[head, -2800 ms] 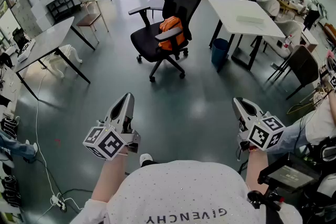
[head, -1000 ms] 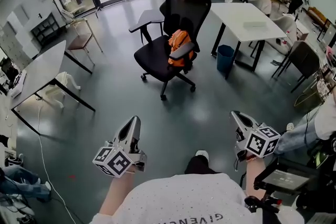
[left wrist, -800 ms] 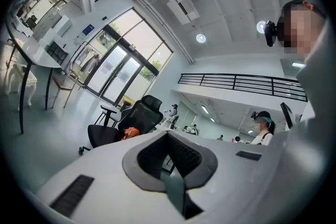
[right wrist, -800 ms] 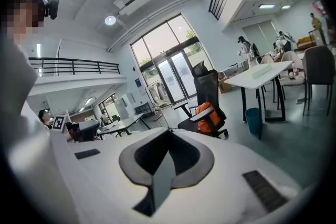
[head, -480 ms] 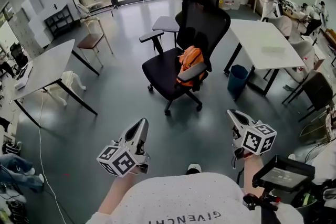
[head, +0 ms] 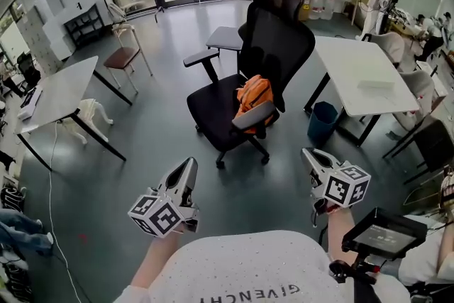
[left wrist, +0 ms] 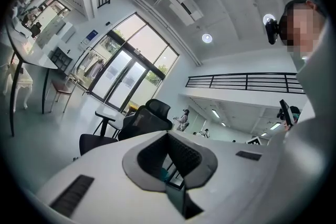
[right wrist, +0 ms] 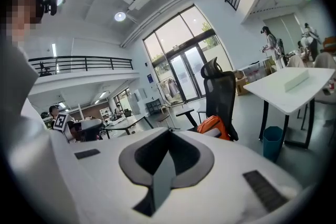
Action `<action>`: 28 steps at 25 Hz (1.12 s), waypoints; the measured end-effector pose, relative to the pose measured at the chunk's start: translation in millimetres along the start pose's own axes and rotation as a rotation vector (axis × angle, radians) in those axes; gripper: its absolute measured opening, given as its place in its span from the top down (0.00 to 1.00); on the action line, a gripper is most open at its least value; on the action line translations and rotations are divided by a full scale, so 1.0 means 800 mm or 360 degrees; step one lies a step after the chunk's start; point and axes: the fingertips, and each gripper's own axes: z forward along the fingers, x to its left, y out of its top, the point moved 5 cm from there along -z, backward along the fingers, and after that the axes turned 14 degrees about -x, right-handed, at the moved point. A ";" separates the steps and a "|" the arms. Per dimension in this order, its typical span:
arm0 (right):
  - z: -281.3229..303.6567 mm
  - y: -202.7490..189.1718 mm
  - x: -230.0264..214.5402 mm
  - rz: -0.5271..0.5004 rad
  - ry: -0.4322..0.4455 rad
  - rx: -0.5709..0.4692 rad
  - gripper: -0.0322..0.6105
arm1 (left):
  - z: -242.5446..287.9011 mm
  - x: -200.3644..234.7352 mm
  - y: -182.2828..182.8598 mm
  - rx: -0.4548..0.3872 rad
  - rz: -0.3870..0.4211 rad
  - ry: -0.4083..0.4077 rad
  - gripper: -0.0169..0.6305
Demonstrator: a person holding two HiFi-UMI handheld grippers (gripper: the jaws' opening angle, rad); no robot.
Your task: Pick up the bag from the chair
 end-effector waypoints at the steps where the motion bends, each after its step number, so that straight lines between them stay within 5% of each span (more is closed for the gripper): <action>1: 0.002 0.000 -0.003 0.0002 0.0006 0.0001 0.94 | 0.006 0.000 0.000 -0.0009 0.0007 -0.0002 0.95; 8: 0.005 -0.013 -0.017 0.0036 0.0013 0.0011 0.94 | 0.034 -0.004 -0.008 -0.0050 0.0055 -0.0030 0.95; 17: 0.015 -0.028 -0.042 0.0102 -0.0020 0.0084 0.94 | 0.069 -0.012 -0.037 0.0063 0.0019 -0.0134 0.95; 25: 0.054 -0.014 -0.095 0.0098 -0.0159 0.0088 0.94 | 0.173 0.015 -0.047 0.0040 -0.0149 -0.0274 0.96; 28: 0.078 0.000 -0.102 0.0101 -0.0221 0.0073 0.94 | 0.216 0.023 -0.044 0.0145 -0.0083 -0.0356 0.96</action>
